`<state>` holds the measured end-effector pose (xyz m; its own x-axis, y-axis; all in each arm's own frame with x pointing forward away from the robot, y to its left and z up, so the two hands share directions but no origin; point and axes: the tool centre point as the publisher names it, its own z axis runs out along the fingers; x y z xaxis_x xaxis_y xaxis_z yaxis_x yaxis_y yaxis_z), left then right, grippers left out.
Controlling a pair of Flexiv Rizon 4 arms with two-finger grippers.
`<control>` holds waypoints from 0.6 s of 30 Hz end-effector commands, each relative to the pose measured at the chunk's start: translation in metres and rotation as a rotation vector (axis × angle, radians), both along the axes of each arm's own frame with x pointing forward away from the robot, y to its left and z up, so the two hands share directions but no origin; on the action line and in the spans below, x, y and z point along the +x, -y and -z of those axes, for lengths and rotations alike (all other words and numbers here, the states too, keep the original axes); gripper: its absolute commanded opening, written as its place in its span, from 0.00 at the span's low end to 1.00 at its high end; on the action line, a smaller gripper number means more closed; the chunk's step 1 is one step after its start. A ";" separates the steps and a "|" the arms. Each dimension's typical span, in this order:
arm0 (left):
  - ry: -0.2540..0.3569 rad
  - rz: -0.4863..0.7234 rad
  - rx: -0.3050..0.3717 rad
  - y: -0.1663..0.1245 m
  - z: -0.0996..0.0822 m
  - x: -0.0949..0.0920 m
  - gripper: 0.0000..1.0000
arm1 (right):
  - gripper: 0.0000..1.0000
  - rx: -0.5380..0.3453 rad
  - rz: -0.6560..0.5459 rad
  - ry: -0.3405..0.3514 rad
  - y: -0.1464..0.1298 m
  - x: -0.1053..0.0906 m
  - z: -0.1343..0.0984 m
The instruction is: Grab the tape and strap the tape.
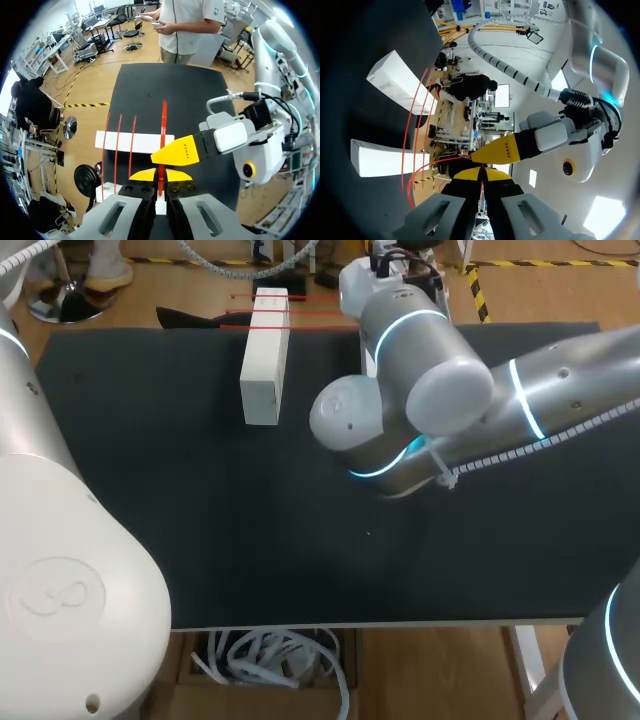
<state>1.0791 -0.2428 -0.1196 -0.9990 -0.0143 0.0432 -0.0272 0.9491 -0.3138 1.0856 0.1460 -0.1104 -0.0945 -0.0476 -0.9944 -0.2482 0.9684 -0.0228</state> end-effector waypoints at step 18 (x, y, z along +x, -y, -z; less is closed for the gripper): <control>-0.001 -0.001 0.004 0.001 -0.001 0.000 0.00 | 1.00 0.000 -0.014 -0.023 0.007 0.000 -0.001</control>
<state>1.0790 -0.2433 -0.1195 -0.9990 -0.0141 0.0433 -0.0271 0.9490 -0.3143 1.0874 0.1430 -0.1133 -0.1062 -0.0444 -0.9934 -0.2554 0.9667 -0.0159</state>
